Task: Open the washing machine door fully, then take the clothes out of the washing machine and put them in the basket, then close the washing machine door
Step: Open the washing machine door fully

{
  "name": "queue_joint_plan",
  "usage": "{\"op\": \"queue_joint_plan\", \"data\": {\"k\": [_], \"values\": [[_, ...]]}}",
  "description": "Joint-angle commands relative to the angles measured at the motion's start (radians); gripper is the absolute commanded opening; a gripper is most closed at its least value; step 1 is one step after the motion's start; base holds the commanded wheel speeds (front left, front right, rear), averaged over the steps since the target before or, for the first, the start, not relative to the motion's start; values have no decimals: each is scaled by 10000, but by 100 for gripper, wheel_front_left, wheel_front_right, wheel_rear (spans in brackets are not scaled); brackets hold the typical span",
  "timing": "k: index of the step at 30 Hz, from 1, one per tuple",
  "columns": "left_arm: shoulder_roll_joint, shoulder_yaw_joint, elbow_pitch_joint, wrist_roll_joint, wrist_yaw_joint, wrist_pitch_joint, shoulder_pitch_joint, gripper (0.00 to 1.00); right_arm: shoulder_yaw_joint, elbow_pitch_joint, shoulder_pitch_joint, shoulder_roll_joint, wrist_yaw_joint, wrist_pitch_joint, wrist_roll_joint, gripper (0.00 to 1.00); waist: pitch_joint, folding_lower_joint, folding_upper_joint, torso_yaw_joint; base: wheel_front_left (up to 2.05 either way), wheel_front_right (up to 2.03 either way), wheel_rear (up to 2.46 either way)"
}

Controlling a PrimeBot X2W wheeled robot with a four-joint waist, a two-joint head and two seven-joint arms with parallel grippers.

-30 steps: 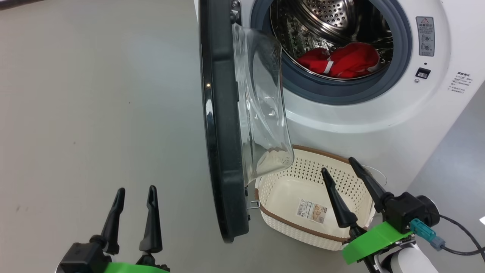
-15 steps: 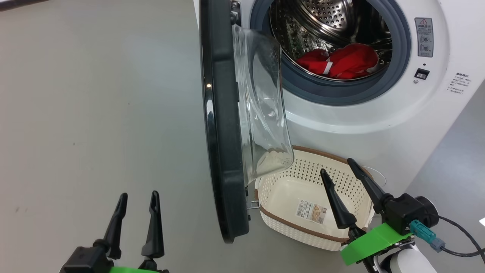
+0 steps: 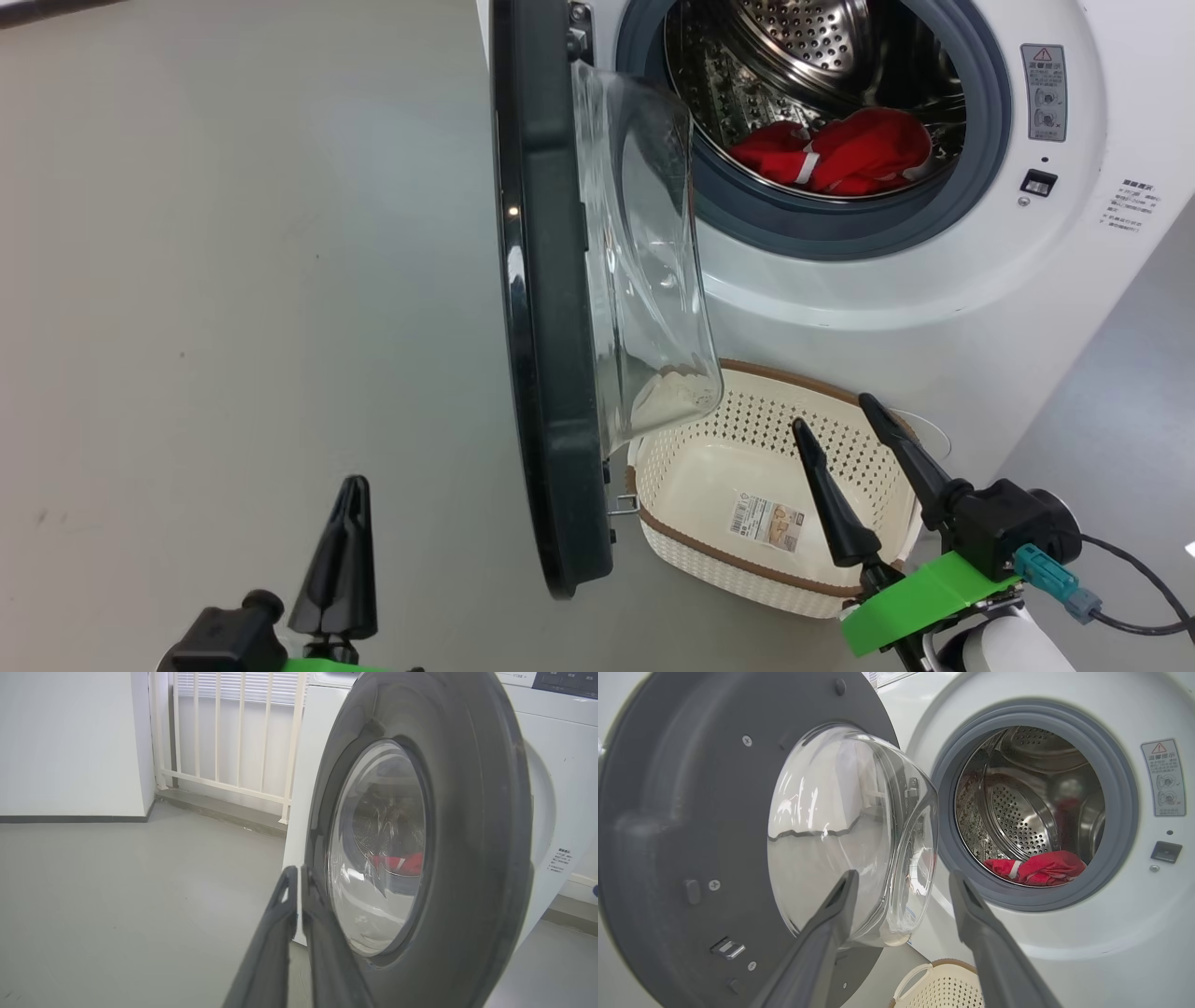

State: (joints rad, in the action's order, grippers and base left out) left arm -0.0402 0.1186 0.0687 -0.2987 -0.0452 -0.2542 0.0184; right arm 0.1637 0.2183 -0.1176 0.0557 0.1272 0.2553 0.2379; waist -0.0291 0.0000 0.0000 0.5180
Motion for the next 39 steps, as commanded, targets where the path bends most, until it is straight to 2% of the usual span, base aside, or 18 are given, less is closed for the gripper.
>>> {"op": "queue_joint_plan", "data": {"k": [1,9,18,23,31,39], "values": [[-100,-273,-218,127,-22,-76,293,0,155,-275,-65,-54,35,64,18,100,-6,0,0,-1,0,0,0],[-100,-228,-999,113,106,-76,934,0,127,-248,-54,-54,35,64,24,100,33,0,0,-18,0,0,0],[-100,222,-2108,203,449,-76,1833,0,142,-244,-92,-54,35,64,-28,100,54,0,0,-54,0,0,0],[-100,864,-2571,157,574,58,2340,0,150,-220,-159,-54,35,64,-91,100,15,0,0,-123,0,0,0],[-100,2410,-3109,-110,508,669,2580,0,262,-170,-193,-55,35,64,-54,100,-51,0,0,-359,0,0,0],[-100,3244,-2498,-282,435,1014,2501,0,188,-99,-324,-55,35,64,-115,100,-150,0,0,-485,0,0,0]]}}
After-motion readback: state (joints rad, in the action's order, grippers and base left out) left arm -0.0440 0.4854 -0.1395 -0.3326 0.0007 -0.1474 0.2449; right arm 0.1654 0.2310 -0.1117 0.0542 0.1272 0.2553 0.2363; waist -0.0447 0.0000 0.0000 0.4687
